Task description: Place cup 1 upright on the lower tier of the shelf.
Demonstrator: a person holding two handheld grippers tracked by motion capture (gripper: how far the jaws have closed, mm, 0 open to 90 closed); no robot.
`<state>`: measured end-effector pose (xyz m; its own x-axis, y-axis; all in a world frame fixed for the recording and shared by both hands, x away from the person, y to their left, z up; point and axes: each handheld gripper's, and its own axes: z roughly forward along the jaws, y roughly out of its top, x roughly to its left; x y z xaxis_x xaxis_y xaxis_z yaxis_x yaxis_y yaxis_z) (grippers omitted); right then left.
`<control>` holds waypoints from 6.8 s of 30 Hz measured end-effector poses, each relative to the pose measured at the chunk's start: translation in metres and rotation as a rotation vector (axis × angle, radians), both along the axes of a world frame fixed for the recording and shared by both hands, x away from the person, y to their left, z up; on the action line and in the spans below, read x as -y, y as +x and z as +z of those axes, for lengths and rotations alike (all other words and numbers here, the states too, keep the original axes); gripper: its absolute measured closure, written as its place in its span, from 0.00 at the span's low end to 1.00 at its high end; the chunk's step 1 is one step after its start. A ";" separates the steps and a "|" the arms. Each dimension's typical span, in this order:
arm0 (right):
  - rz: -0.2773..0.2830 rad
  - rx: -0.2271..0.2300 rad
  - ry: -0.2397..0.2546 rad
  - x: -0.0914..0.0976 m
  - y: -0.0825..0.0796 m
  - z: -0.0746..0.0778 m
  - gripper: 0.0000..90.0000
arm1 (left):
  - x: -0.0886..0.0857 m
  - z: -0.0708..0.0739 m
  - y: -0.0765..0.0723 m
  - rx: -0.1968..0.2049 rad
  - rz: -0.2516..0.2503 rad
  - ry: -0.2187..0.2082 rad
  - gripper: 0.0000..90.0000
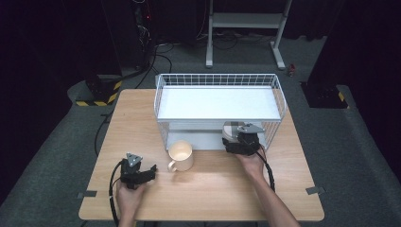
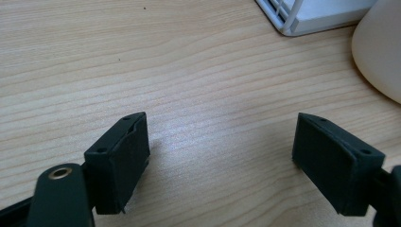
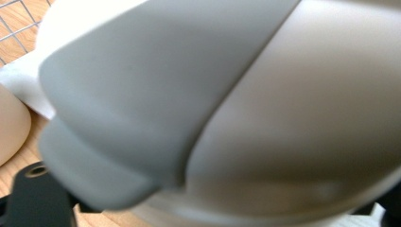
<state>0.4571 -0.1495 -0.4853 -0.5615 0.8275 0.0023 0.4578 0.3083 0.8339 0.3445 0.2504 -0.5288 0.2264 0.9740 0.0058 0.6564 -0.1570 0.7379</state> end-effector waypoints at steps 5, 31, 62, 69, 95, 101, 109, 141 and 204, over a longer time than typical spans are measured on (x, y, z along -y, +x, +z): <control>0.000 -0.014 -0.009 0.000 -0.001 -0.001 0.13 | 0.000 0.000 0.000 0.000 0.000 0.000 0.22; -0.032 -0.024 -0.036 0.006 -0.021 -0.005 0.23 | 0.000 0.000 0.000 0.000 0.000 0.000 0.22; -0.159 -0.041 -0.056 -0.001 0.003 -0.014 0.46 | 0.000 0.000 0.000 0.001 0.000 0.001 0.22; -0.192 -0.031 -0.063 -0.005 0.012 -0.012 0.54 | 0.000 0.000 0.000 0.001 0.000 0.001 0.22; -0.231 -0.045 -0.042 -0.009 0.023 -0.013 0.62 | 0.000 0.000 0.000 0.000 -0.001 0.001 0.22; -0.187 -0.017 -0.020 -0.007 0.013 -0.006 0.55 | 0.000 0.000 0.000 0.001 0.001 0.002 0.22; -0.153 -0.009 0.026 0.003 0.003 0.003 0.51 | 0.000 0.000 0.000 0.000 0.000 0.002 0.22; -0.088 0.027 0.129 0.028 -0.026 0.023 0.42 | 0.000 0.000 0.000 0.001 -0.001 0.001 0.22; -0.091 0.105 0.184 0.087 -0.072 0.040 0.38 | 0.000 0.000 0.000 0.002 0.001 0.002 0.23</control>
<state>0.3849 -0.2369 -0.4449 -0.4900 0.8655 0.1039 0.3847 0.1078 0.9167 0.3444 0.2503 -0.5288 0.2255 0.9742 0.0087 0.6548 -0.1582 0.7390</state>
